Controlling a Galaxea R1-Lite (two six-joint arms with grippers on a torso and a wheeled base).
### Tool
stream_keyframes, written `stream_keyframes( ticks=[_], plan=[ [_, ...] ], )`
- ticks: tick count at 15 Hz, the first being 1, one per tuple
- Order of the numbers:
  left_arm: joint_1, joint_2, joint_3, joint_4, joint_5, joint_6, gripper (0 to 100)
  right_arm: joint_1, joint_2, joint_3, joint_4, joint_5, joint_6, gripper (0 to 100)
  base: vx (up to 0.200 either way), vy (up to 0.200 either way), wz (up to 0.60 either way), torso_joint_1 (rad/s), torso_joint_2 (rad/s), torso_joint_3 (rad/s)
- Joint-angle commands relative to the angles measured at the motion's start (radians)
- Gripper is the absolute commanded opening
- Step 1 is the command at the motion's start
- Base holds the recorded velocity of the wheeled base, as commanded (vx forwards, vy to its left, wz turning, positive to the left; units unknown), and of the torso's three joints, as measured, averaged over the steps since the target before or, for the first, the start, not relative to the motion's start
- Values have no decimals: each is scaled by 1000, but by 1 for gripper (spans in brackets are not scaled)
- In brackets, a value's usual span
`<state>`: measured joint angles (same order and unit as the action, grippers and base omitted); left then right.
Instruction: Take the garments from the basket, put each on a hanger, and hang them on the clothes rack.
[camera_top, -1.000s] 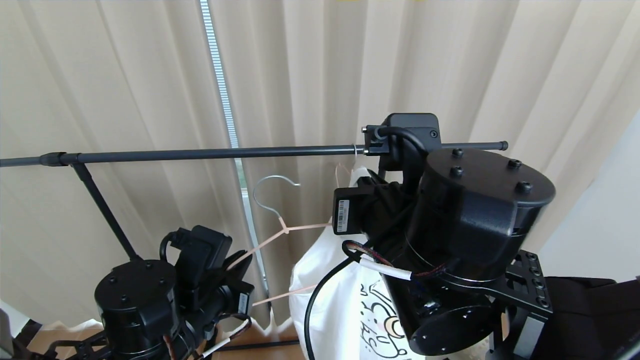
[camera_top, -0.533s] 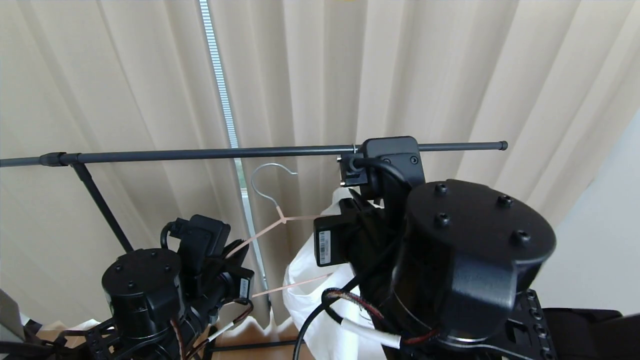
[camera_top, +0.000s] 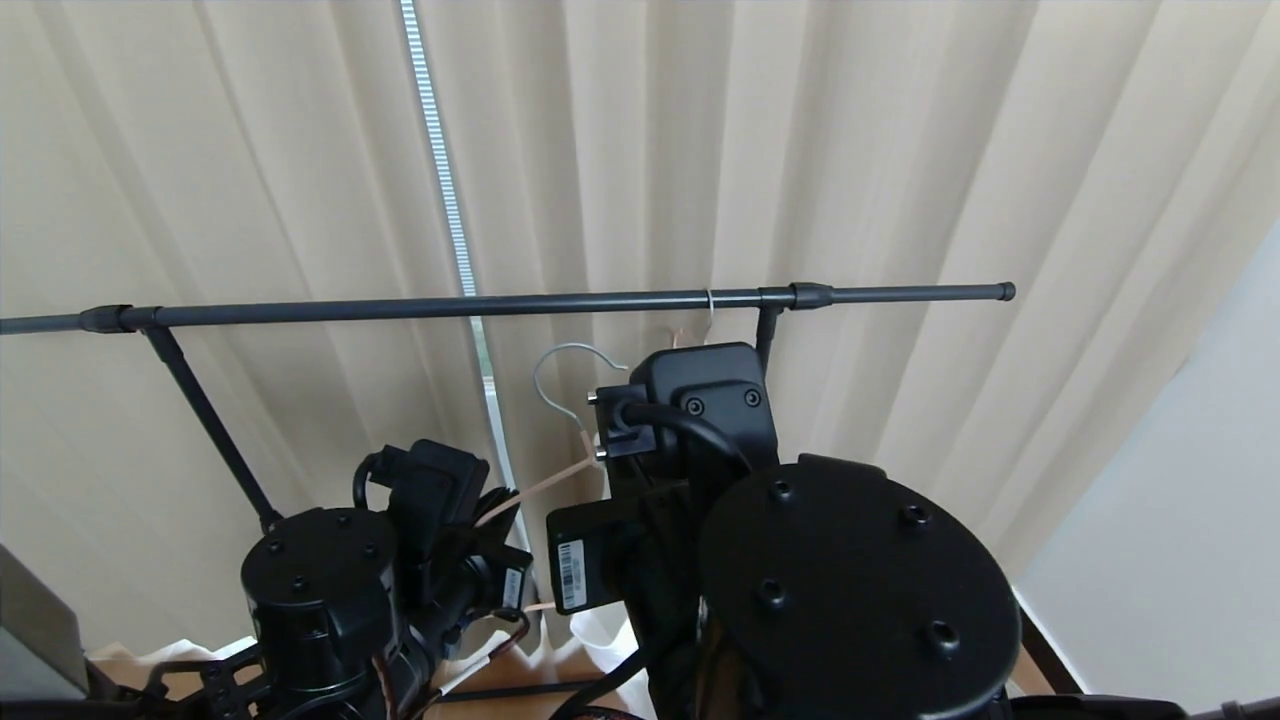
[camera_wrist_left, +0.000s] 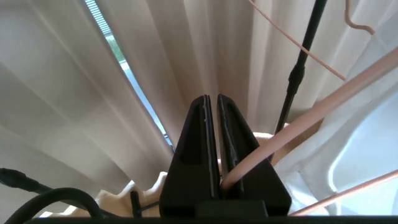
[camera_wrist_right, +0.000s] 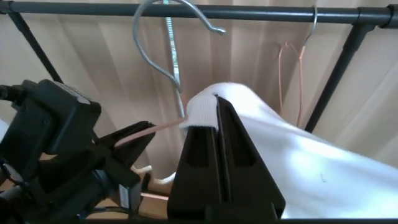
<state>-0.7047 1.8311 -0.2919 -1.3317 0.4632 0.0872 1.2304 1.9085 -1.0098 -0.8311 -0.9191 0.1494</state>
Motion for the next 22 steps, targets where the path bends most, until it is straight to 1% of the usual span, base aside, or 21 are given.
stream_keyframes(
  ticks=[1, 3, 7, 9, 12, 13, 15, 16, 17, 20, 22],
  plan=[
    [-13, 2, 4, -1, 0, -6, 0, -6, 9, -21, 0, 0, 3, 0, 0, 0, 0, 0, 0, 0],
    [-19, 2, 8, -14, 0, -6, 0, -31, 3, -33, 0, 0, 4, 0, 0, 0, 0, 0, 0, 0],
    [-25, 13, 14, -53, 0, -4, 0, -42, -2, -39, 1, 0, 4, 0, 0, 0, 0, 0, 0, 0],
    [-27, 17, 28, -93, -1, -1, 0, -68, -3, -35, 1, 0, 3, 0, 0, 0, 0, 0, 0, 0],
    [-32, 17, 28, -103, -3, -3, 0, -74, -3, -30, 1, 2, 3, 0, 0, 0, 0, 0, 0, 0],
    [-36, 17, 28, -103, -3, -4, 0, -74, -3, -30, 1, 2, 3, 100, 0, 0, 0, 0, 0, 0],
    [-36, 16, 28, -103, -3, -4, 0, -77, -5, -30, 0, 2, 3, 100, 0, 0, 0, 0, 0, 0],
    [-36, 16, 28, -104, -3, -4, 0, -89, -19, -26, 1, 20, 3, 100, 0, 0, 0, 0, 0, 0],
    [-36, 16, 28, -104, -3, -4, 0, -94, -22, -24, 1, 22, 3, 100, 0, 0, 0, 0, 0, 0],
    [-36, 17, 43, -179, -5, 2, 0, -117, -32, -20, 1, 25, -1, 100, 0, 0, 0, 0, 0, 0],
    [-36, 19, 46, -202, -6, 3, 0, -121, -29, -18, 1, 25, -2, 100, 0, 0, 0, 0, 0, 0]
  ],
)
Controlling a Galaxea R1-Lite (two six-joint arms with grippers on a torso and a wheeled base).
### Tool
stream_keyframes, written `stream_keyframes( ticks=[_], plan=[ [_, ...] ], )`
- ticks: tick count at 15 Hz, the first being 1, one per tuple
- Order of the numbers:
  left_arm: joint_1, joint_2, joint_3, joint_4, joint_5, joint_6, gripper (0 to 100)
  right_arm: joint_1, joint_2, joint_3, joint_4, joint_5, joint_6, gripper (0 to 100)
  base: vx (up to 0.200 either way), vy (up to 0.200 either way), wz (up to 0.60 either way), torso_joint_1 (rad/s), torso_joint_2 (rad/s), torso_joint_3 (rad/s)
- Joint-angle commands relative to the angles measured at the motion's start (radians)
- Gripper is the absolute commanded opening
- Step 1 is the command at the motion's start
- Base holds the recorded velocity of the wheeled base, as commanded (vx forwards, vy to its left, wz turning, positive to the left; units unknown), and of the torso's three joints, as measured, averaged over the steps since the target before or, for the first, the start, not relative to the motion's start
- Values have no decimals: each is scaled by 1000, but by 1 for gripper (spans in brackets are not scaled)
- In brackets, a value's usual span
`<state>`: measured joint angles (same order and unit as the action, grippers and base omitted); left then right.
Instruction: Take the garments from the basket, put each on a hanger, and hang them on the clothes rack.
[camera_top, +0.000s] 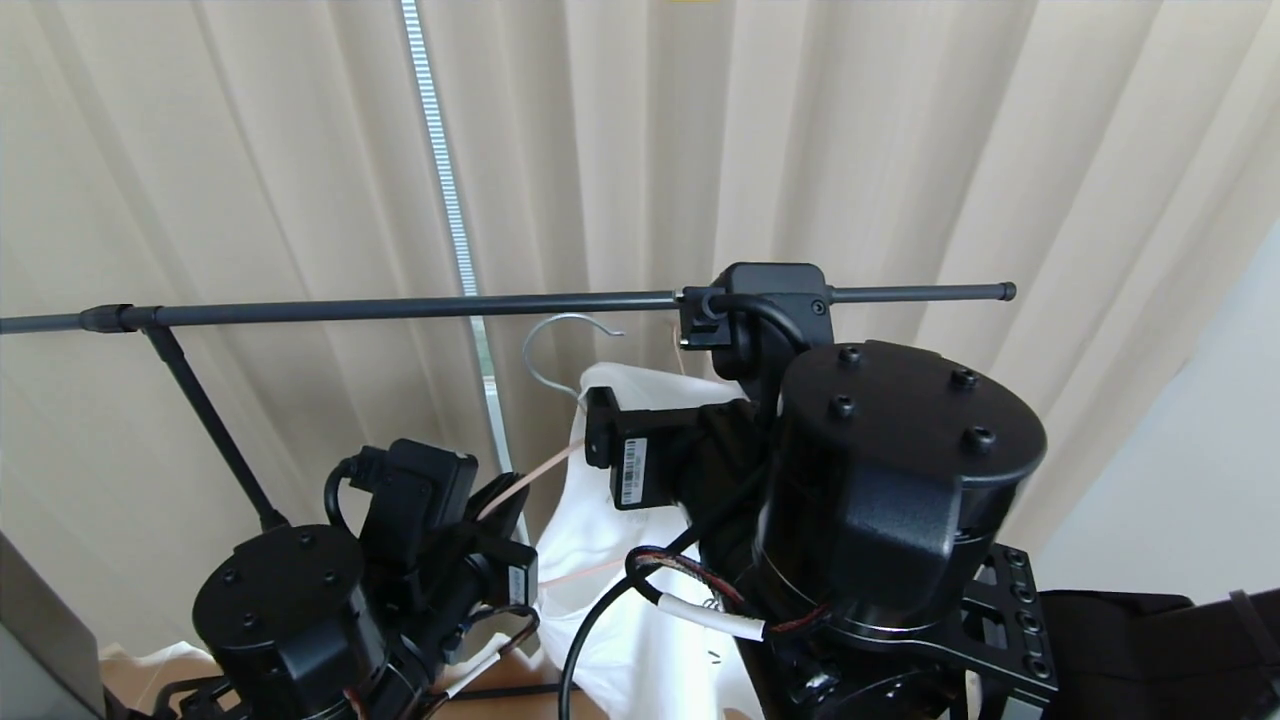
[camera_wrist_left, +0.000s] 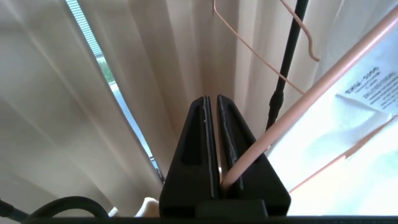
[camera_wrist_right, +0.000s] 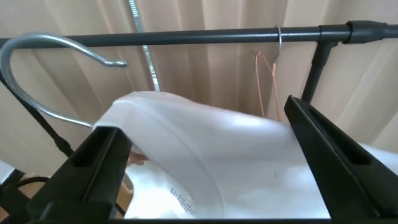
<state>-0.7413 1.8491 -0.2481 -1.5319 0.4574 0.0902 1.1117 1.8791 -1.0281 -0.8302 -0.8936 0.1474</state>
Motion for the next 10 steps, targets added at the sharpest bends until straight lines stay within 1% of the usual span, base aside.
stream_keyframes(
  ticks=[1, 5, 8, 10],
  plan=[
    [0, 1, 3, -2, 0, -1, 0, -3, 0, 0, 0, -1, 0, 100, 0, 0, 0, 0, 0, 0],
    [-1, -1, 1, -4, 0, -1, 0, -15, 2, -3, 2, -1, -2, 100, 0, 0, 0, 0, 0, 0],
    [-1, 1, 4, -31, 0, -1, 0, -27, 3, -3, 6, -2, -12, 100, 0, 0, 0, 0, 0, 0],
    [3, 2, 0, -31, 0, -3, 0, -32, 5, 0, 5, -2, -17, 100, 0, 0, 0, 0, 0, 0]
  ],
)
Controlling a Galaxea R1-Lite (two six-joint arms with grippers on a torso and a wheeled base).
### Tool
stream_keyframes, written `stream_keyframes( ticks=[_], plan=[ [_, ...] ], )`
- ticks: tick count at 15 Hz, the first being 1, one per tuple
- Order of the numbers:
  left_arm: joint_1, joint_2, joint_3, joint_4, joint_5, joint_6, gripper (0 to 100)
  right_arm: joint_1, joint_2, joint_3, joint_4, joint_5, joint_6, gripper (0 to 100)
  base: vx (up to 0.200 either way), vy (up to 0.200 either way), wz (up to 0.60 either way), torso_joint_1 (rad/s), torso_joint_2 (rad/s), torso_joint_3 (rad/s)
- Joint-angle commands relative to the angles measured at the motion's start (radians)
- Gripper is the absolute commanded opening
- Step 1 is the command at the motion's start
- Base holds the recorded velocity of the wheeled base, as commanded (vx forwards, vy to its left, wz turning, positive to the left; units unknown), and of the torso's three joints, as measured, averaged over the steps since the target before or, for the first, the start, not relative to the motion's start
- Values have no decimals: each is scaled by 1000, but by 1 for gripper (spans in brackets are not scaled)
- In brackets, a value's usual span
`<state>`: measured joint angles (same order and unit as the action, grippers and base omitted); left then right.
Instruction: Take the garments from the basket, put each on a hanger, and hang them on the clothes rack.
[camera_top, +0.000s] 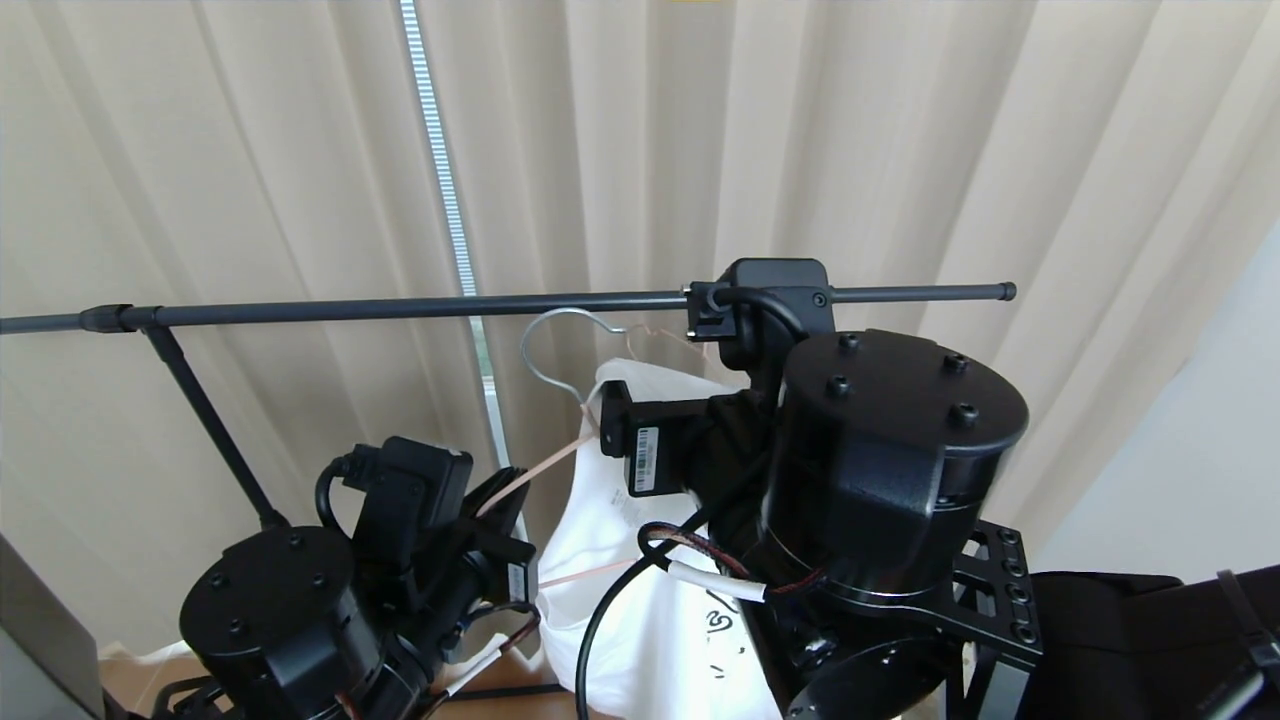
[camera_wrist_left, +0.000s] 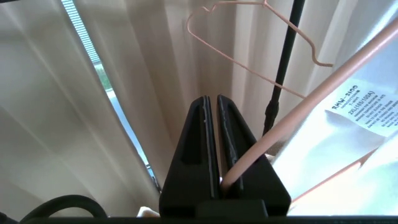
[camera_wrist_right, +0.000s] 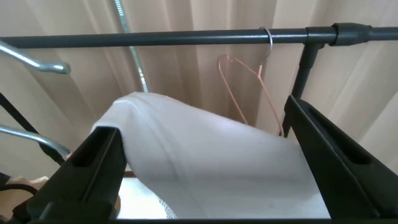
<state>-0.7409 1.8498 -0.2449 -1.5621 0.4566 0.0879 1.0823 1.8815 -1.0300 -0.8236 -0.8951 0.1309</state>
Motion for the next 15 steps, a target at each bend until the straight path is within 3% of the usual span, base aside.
stream_keyframes(
  ticks=[1, 15],
  plan=[
    [6, 3, -5, -1, 1, 0, 0, -2, 1, 5, 0, -1, 0, 100, 0, 0, 0, 0, 0, 0],
    [46, 26, -30, -1, 2, -5, 0, 37, -42, 53, 0, -1, -30, 100, 0, 0, 0, 0, 0, 0]
  ],
)
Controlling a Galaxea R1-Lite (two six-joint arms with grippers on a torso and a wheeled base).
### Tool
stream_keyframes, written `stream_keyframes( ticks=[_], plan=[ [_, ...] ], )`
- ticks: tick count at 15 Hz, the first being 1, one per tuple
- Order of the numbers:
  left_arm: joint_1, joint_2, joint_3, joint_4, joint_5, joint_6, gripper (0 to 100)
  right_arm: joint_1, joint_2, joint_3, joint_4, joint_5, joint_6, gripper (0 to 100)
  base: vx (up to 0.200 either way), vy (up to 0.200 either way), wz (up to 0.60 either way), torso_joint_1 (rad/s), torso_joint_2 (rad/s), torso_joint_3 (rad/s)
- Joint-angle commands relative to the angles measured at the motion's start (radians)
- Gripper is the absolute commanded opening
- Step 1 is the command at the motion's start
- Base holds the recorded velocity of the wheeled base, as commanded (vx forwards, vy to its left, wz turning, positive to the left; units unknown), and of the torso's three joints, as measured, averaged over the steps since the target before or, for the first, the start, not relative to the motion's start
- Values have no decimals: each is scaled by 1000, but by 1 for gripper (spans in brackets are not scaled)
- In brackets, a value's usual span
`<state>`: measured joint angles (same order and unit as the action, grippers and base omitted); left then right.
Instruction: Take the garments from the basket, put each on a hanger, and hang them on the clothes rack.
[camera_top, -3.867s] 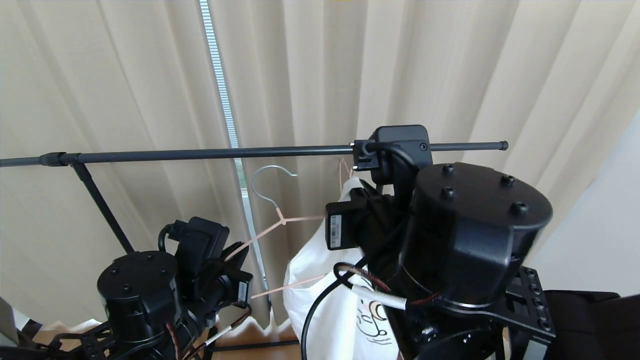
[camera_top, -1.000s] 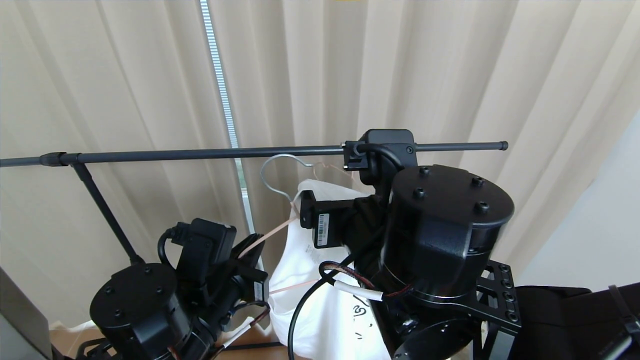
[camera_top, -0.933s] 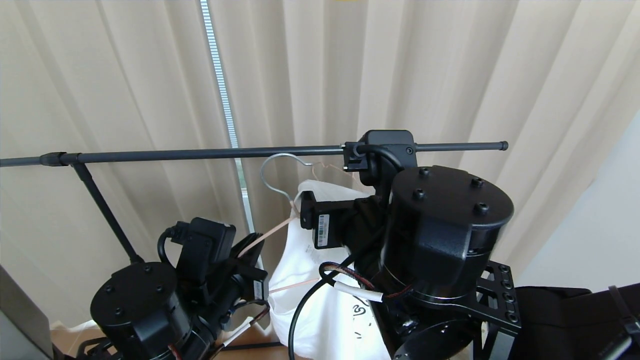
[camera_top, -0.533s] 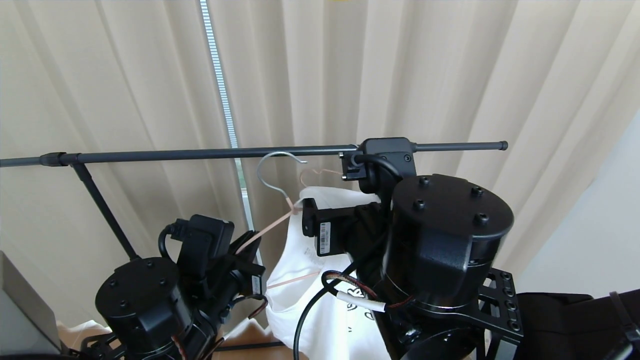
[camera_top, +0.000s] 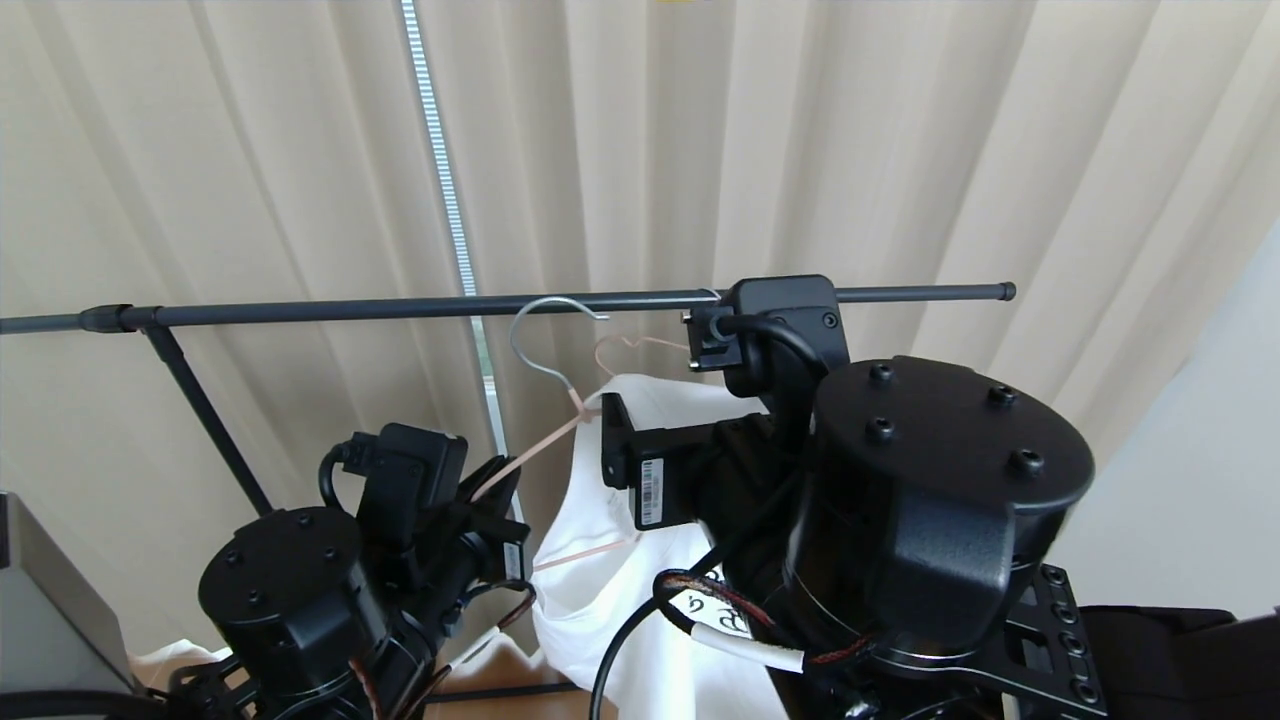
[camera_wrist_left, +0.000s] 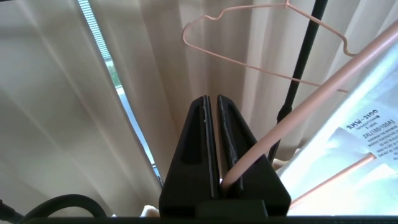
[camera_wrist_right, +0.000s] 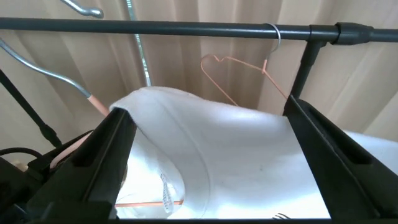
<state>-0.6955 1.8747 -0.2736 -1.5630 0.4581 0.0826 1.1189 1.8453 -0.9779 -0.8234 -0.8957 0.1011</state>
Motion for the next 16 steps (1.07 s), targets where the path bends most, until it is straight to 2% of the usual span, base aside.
stream_keyframes(
  ticks=[1, 12, 16],
  plan=[
    [2, 1, -2, 0, 1, 0, 0, 1, -6, 1, 0, 0, 0, 100, 0, 0, 0, 0, 0, 0],
    [2, 8, -4, -8, 1, -3, 0, 27, -15, 41, 3, 14, -14, 100, 0, 0, 0, 0, 0, 0],
    [2, 8, 7, -8, -30, -24, 0, 25, -46, 71, 7, 72, -17, 100, 0, 0, 0, 0, 0, 0]
  ],
)
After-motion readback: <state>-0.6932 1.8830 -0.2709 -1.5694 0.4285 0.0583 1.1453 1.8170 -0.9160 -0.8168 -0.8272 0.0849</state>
